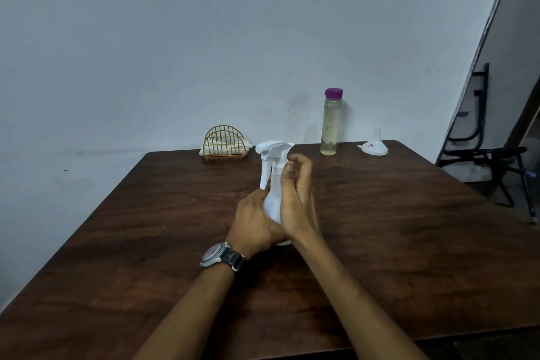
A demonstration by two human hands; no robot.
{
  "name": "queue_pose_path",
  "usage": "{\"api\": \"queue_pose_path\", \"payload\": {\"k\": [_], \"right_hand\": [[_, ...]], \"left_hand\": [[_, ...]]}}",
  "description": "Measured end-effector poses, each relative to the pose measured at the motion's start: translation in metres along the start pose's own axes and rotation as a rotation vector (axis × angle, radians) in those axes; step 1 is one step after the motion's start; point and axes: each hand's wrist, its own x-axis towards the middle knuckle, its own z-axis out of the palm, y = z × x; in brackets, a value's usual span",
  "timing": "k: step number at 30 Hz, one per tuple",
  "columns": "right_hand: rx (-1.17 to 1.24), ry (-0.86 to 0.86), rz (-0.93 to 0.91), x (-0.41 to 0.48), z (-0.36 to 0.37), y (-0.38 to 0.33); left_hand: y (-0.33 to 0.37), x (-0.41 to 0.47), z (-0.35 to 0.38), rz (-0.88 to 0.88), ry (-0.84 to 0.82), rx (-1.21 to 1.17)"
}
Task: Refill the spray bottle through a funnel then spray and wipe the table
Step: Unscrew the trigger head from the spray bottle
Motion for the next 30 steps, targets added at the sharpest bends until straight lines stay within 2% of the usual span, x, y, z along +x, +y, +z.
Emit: {"api": "queue_pose_path", "payload": {"k": [7, 13, 18, 22, 27, 30], "right_hand": [[0.02, -0.036, 0.062, 0.003, 0.0, -0.004], [0.025, -0.005, 0.011, -0.002, 0.001, -0.004], [0.045, -0.028, 0.076, 0.002, 0.0, -0.005], [0.06, -0.059, 0.057, 0.003, 0.001, -0.002], [0.037, -0.019, -0.019, 0.001, 0.001, -0.002], [0.008, -0.044, -0.019, 0.001, 0.0, -0.004]], "left_hand": [[-0.005, 0.001, 0.003, -0.059, -0.022, -0.006], [0.003, 0.001, -0.003, -0.005, -0.002, -0.014], [-0.005, 0.0, 0.002, -0.109, -0.025, -0.072], [-0.004, 0.0, 0.0, -0.074, 0.006, -0.068], [0.006, -0.001, -0.005, -0.004, -0.006, -0.042], [0.004, 0.0, -0.004, -0.018, -0.022, -0.066]]}}
